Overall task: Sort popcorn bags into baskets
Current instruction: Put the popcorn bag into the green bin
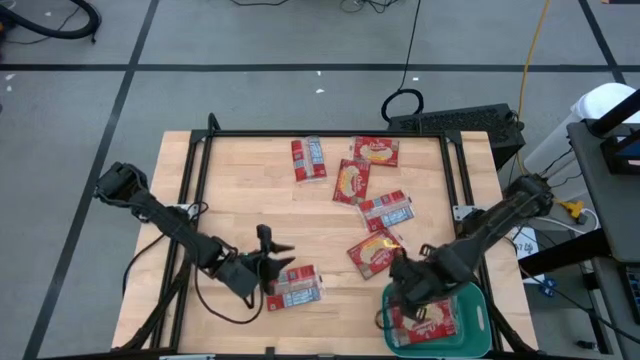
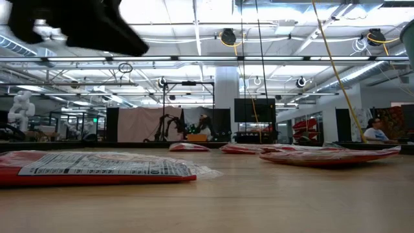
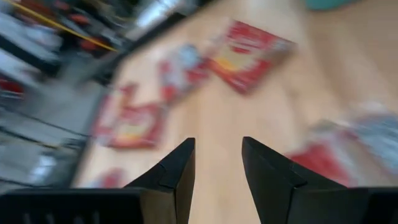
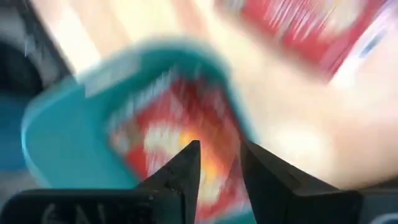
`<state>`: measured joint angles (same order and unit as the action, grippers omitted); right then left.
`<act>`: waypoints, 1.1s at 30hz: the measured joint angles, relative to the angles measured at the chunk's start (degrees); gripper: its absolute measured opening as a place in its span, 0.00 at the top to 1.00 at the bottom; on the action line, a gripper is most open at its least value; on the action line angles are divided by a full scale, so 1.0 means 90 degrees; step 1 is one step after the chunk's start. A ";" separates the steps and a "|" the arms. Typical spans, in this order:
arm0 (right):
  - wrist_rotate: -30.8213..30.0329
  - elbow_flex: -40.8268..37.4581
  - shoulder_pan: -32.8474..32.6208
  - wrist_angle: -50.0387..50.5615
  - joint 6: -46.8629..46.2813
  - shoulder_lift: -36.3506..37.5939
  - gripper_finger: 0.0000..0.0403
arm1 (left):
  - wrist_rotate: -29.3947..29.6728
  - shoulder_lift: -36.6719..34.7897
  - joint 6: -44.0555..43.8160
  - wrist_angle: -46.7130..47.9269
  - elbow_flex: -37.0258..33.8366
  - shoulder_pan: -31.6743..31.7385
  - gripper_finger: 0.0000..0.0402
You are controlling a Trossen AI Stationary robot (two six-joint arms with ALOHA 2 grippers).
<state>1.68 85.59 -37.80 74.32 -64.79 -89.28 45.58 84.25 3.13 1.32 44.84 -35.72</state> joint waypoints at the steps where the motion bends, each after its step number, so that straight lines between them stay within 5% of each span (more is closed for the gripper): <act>1: -0.0570 0.0019 -0.0061 -0.0076 -0.0077 0.0062 0.75 | -0.0189 0.0000 -0.0231 0.0186 0.0000 -0.0052 0.66; 8: -0.3389 -0.0032 -0.0183 -0.0932 0.0502 0.0116 0.76 | -0.1158 0.0000 -0.1587 0.1116 0.0000 -0.0610 0.66; 14: -0.5388 -0.0978 -0.0047 -0.3992 0.2433 0.0112 0.76 | -0.1411 0.0000 -0.1743 0.1181 0.0000 -0.1447 0.66; 23: -0.5045 -0.2957 0.0631 -0.9559 0.4938 0.0108 0.76 | -0.1417 0.0000 -0.1891 0.1186 0.0000 -0.2215 0.61; 26: -0.4532 -0.3325 0.0915 -1.0443 0.5078 -0.0028 0.76 | -0.1399 0.0043 -0.1903 0.1181 0.0000 -0.2255 0.53; 33: -0.4495 -0.3426 0.1276 -1.0938 0.5116 -0.0544 0.76 | -0.1393 0.0586 -0.1709 0.1173 0.0000 -0.2243 0.35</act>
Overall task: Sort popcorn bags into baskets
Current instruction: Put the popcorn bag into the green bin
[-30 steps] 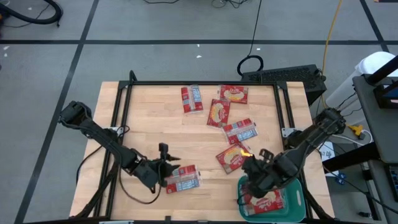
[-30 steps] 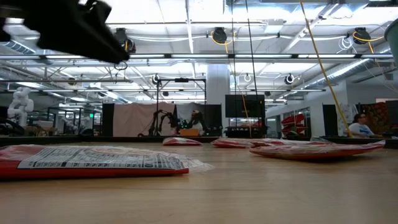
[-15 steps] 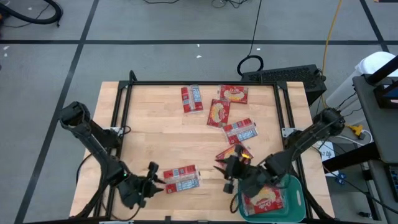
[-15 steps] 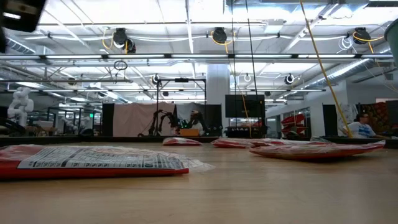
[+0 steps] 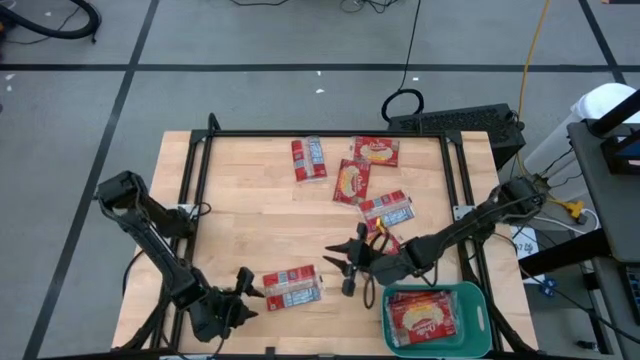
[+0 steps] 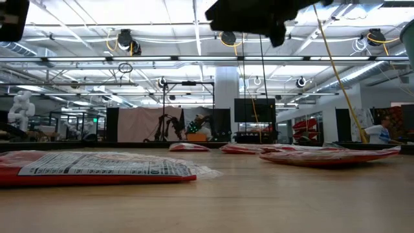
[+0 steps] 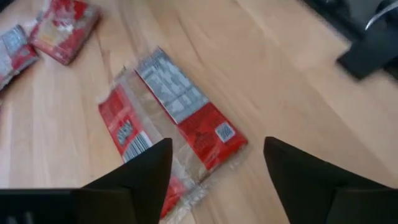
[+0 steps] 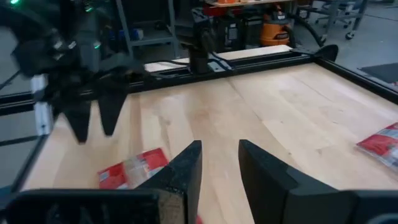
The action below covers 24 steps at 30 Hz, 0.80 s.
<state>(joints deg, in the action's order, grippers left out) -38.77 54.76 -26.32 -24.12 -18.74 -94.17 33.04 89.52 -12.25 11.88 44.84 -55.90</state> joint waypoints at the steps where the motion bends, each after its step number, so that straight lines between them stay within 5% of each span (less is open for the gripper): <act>1: 0.0006 0.0002 0.0041 -0.0015 -0.0001 -0.0057 0.76 | 0.0000 0.0103 0.0003 -0.0002 0.0000 0.0000 0.34; 18: 0.0341 0.0002 0.0213 -0.0155 0.0019 -0.0388 0.76 | 0.0006 0.1464 0.0443 -0.1108 0.0026 0.0365 0.43; 24: 0.0339 0.0002 0.0217 -0.0153 0.0019 -0.0388 0.76 | -0.0357 0.1541 0.0571 -0.1133 0.0034 0.0700 0.62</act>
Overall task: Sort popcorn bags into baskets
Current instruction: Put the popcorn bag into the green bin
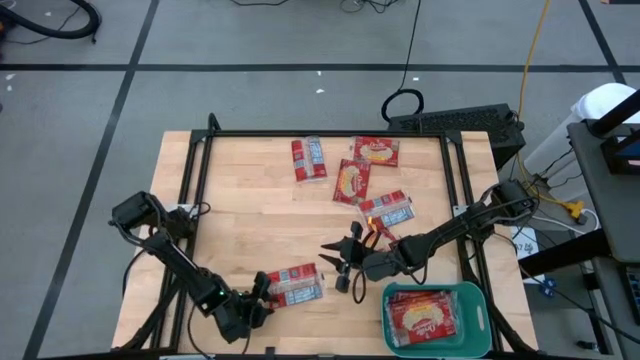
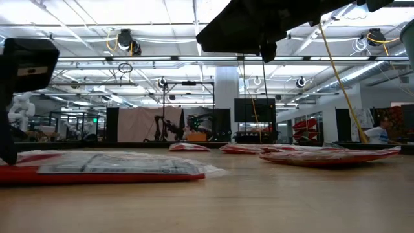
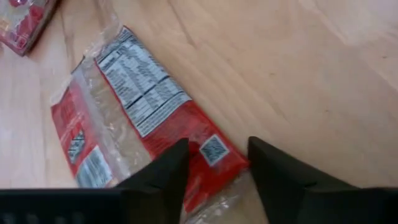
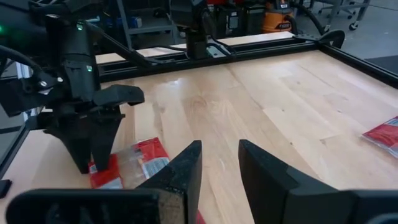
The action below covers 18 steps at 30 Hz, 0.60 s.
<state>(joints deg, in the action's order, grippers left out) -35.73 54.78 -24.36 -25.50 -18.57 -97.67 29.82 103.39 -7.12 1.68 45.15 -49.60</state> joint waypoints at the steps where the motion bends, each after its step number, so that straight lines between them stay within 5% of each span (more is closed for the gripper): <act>1: 0.0000 0.0000 -0.0004 0.0000 -0.0002 0.0000 0.76 | -0.0016 0.0000 0.0086 -0.0003 0.0000 0.0043 0.68; 6: 0.0000 0.0000 -0.0010 -0.0005 -0.0033 0.0000 0.76 | 0.0084 -0.0032 0.0651 -0.0043 -0.0035 0.0206 0.96; 18: -0.0039 0.0002 -0.0010 -0.0050 0.0032 0.0000 0.76 | 0.0969 -0.1406 0.0965 0.0030 -0.0051 0.0844 0.99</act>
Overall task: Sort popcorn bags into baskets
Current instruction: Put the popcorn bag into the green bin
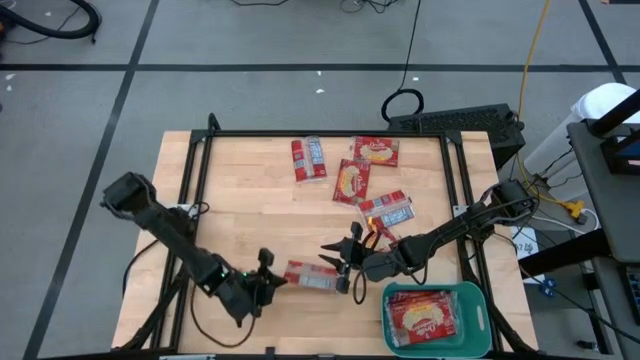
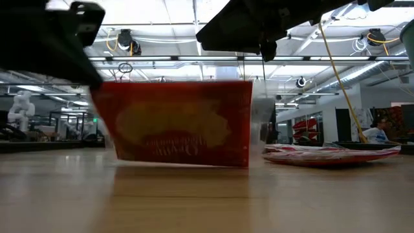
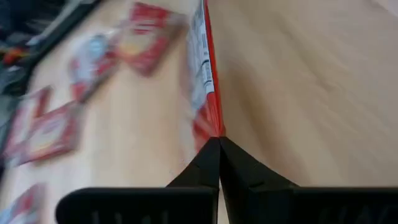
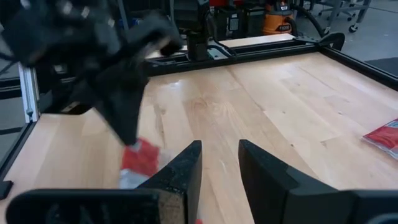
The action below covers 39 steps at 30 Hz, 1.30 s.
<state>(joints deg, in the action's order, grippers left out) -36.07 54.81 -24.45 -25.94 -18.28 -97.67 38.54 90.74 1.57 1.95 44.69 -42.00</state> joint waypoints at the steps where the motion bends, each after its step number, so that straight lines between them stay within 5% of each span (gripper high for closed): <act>1: -0.0011 0.0000 0.0000 -0.0007 0.0003 0.0000 0.76 | 0.0140 -0.0145 -0.0030 0.0029 0.0000 0.0088 0.99; 7: -0.0412 0.0002 -0.0046 -0.0204 0.0319 -0.0002 0.76 | 0.0437 -0.0678 -0.0242 0.0157 0.0007 0.0729 0.99; 17: -0.0632 0.0005 0.0097 -0.0007 0.0541 -0.0053 0.67 | -0.0283 -0.0756 -0.0639 0.0340 0.0012 0.1406 1.00; 30: 0.0855 0.0458 0.0507 0.0336 -0.0180 -0.0619 0.50 | -0.0291 -0.0756 -0.0813 0.0347 0.0017 0.1547 1.00; 39: 0.0735 0.0743 0.0482 0.1196 -0.0264 -0.0668 0.51 | -0.0303 -0.0756 -0.0879 0.0399 0.0017 0.1535 1.00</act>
<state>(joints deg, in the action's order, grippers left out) -29.46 61.49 -20.11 -15.18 -20.66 -103.68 35.81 83.94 -6.35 5.54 44.84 -28.18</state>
